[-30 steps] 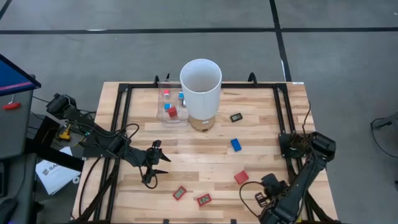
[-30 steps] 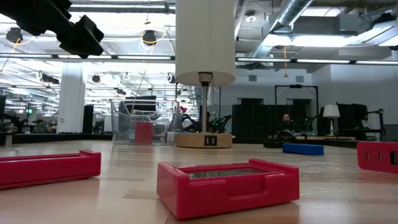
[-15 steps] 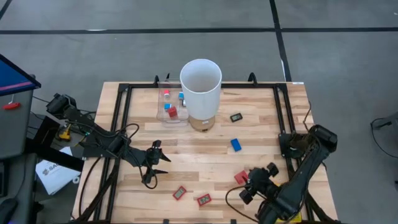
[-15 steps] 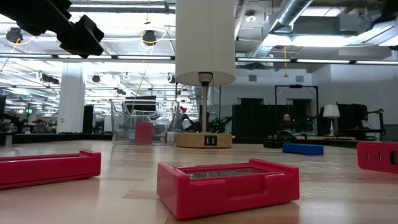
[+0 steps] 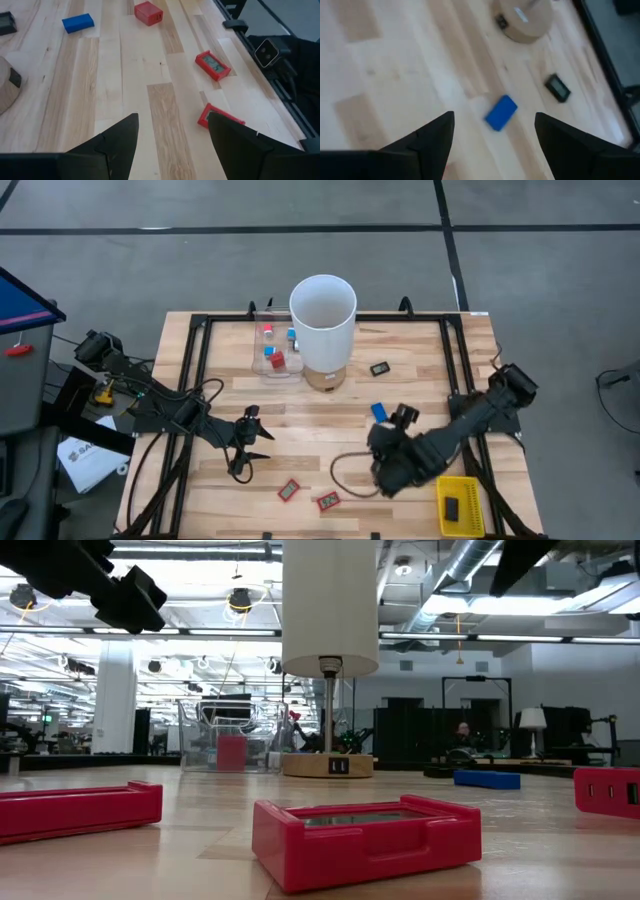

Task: Pick & Place Office items
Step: Put the red charger adapter into the transparent bin

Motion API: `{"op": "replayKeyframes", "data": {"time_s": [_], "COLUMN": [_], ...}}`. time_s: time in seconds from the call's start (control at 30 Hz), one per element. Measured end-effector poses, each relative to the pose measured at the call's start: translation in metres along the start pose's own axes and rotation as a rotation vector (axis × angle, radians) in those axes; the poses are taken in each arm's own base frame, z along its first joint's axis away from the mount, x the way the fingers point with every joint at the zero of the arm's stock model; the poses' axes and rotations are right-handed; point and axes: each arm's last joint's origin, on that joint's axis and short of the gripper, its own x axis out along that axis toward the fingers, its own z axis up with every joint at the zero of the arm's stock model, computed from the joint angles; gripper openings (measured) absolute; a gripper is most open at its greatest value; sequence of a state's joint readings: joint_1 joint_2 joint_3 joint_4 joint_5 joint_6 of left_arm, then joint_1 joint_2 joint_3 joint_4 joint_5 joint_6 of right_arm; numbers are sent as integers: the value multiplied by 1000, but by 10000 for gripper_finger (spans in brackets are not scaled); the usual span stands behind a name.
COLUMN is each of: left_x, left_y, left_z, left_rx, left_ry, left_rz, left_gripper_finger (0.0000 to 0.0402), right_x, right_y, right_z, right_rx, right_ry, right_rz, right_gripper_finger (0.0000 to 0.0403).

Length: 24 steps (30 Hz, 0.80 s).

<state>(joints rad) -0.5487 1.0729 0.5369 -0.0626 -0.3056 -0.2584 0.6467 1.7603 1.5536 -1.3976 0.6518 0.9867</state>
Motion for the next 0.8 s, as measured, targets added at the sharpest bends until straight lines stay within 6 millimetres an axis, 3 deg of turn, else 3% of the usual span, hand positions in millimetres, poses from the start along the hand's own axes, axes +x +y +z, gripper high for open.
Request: {"op": "replayKeyframes", "data": {"time_s": [0.17, 0.33, 0.63, 0.8], "left_x": [0, 0, 0, 0], "left_y": [0, 0, -1, -1], "left_z": [-2, -2, 0, 0], "left_rx": [-3, -5, -12, -11], "left_ry": [19, 16, 8, 9], "left_rz": [5, 4, -31, -32], "left_gripper_finger": [237, 237, 237, 237], "right_x": [8, 17, 42, 62], "right_y": [-6, 4, 46, 56], "right_z": [5, 7, -11, -20], "right_rx": [-28, -110, -620, -711], "right_ry": [125, 226, 350, 477], "right_rz": [45, 156, 309, 283], "right_gripper_finger": [270, 270, 269, 269]}}
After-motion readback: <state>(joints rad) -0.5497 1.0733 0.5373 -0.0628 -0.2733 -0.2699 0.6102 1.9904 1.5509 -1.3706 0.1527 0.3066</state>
